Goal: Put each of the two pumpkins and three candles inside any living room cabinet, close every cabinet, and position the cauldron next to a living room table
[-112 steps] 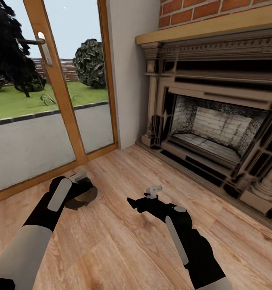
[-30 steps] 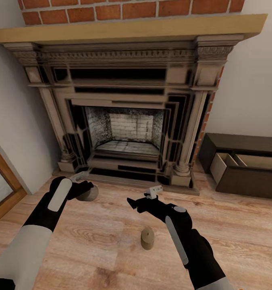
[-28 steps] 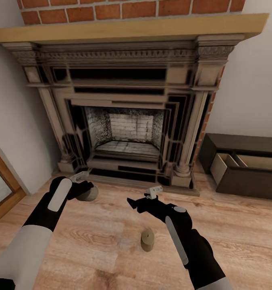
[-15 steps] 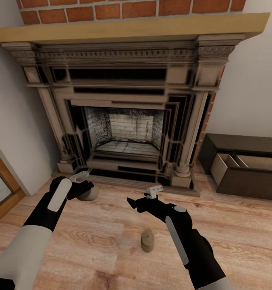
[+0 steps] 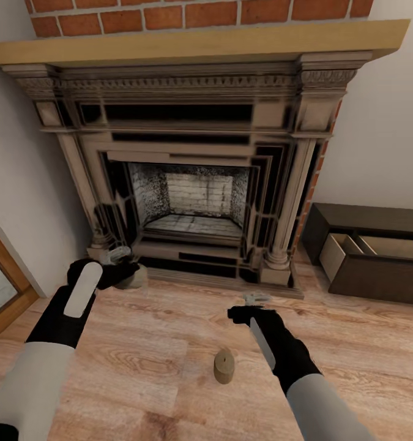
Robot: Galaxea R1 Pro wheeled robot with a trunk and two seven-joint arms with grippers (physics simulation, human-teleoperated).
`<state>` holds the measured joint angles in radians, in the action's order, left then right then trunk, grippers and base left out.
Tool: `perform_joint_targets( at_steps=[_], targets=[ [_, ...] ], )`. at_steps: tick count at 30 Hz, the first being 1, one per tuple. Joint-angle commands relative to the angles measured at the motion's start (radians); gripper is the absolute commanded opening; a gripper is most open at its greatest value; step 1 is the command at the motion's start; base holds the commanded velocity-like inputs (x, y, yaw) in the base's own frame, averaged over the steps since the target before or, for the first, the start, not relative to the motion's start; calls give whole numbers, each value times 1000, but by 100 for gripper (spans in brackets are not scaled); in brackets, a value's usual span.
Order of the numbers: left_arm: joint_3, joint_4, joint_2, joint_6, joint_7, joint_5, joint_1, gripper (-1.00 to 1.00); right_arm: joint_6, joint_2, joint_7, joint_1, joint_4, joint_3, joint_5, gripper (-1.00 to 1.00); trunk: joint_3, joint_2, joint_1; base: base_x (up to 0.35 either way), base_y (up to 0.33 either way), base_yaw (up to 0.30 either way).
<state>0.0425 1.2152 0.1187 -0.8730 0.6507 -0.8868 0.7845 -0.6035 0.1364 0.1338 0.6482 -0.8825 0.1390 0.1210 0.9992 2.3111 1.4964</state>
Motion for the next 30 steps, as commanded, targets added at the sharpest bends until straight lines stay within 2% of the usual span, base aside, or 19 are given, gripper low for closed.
perform_joint_targets(
  at_steps=[1,2,5,9,14,15,17,19,22,24,25,26,27,30],
  targets=[
    [-1,57,1,-9,3,3,1,-100,-3,0,55,9,6,75,1,100,0,0,0,0,0,0],
    [0,96,1,-19,9,3,0,-100,-6,1,97,20,18,133,4,100,0,0,0,0,0,0],
    [4,125,0,-30,19,4,-2,-100,-22,4,143,53,80,184,8,100,0,0,0,0,0,0],
    [9,119,-4,-30,18,1,-4,-100,-68,30,156,106,222,202,6,100,0,0,0,38,0,0],
    [8,107,-2,-56,4,-12,-4,-100,-77,37,155,116,262,206,5,100,0,0,0,256,0,0],
    [7,107,-1,-73,-14,-27,-4,-100,-79,38,155,117,266,207,5,100,0,0,0,312,0,0],
    [5,104,3,-107,-83,-83,-4,-100,-80,38,154,117,270,217,5,100,0,0,0,301,0,0],
    [4,101,30,-121,-169,-140,-4,-100,-81,38,153,117,272,246,5,100,0,0,0,188,0,0],
    [5,98,103,-130,-295,-205,-4,-100,-82,38,152,117,273,301,5,100,0,0,0,65,0,0],
    [5,56,196,-132,-503,-306,-4,-100,-84,38,150,116,274,337,10,100,0,0,0,11,0,0],
    [5,51,203,-132,-523,-314,-4,-100,-86,38,150,116,274,339,10,100,0,0,0,3,0,0],
    [5,40,218,-132,-577,-329,-4,-100,-92,38,149,116,274,340,10,100,0,0,0,2,0,0],
    [6,28,254,-134,-671,-345,-4,-100,-150,35,26,115,274,341,18,100,0,0,0,0,0,0],
    [7,30,257,-137,-684,-354,-4,-100,-158,31,-30,114,270,341,20,100,0,0,0,0,0,0]
  ],
)
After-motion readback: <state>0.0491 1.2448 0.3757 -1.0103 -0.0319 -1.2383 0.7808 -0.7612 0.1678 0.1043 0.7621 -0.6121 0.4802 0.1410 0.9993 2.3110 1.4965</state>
